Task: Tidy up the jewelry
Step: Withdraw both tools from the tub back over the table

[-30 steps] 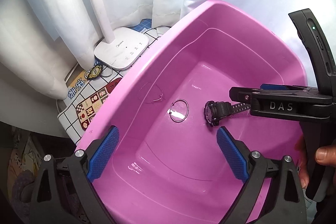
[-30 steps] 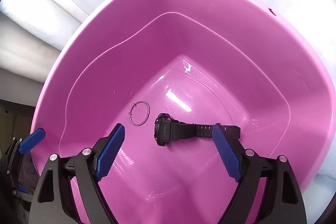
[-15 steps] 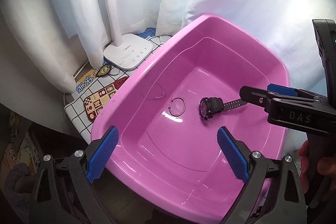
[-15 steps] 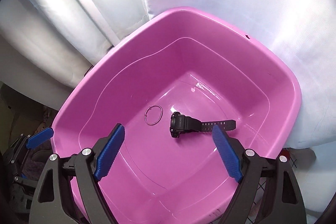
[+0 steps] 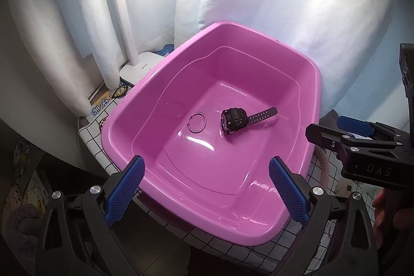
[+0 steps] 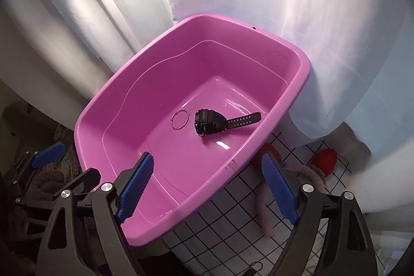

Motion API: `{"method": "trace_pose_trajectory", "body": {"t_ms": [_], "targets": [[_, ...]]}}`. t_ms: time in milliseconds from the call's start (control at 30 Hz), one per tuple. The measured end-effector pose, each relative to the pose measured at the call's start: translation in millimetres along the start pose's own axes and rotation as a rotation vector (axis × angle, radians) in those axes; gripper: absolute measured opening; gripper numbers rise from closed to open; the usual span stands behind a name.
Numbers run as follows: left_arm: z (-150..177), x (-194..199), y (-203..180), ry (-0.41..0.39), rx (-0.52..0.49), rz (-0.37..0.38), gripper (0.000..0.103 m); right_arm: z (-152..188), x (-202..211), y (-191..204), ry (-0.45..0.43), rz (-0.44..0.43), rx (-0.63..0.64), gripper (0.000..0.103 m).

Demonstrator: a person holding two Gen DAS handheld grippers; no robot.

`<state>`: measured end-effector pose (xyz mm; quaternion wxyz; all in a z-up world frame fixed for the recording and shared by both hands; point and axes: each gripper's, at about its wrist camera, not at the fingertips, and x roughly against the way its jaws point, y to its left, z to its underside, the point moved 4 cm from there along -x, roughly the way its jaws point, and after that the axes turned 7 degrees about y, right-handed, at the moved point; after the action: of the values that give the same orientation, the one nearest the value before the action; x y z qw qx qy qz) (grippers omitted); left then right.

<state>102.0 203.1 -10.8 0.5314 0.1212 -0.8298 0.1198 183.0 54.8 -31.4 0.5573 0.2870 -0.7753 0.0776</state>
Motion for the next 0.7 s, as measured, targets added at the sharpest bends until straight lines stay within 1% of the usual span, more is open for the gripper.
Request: {"method": "trace_pose_trajectory", "body": {"t_ms": [300,467,700], "targets": [[24.0,21.4,-45.9,-0.029,-0.046,0.019,0.095,60.7,38.8,-30.0,-0.036,-0.004,-0.051,0.082],[39.3,26.2,-80.9,-0.029,-0.091,0.036,0.095,97.6,53.6,-53.4,-0.048,0.007,-0.099,0.082],[70.3,29.8,-132.2,-0.023,-0.162,0.064,0.095,153.0,67.6,-99.0,-0.050,0.033,-0.190,0.082]]}}
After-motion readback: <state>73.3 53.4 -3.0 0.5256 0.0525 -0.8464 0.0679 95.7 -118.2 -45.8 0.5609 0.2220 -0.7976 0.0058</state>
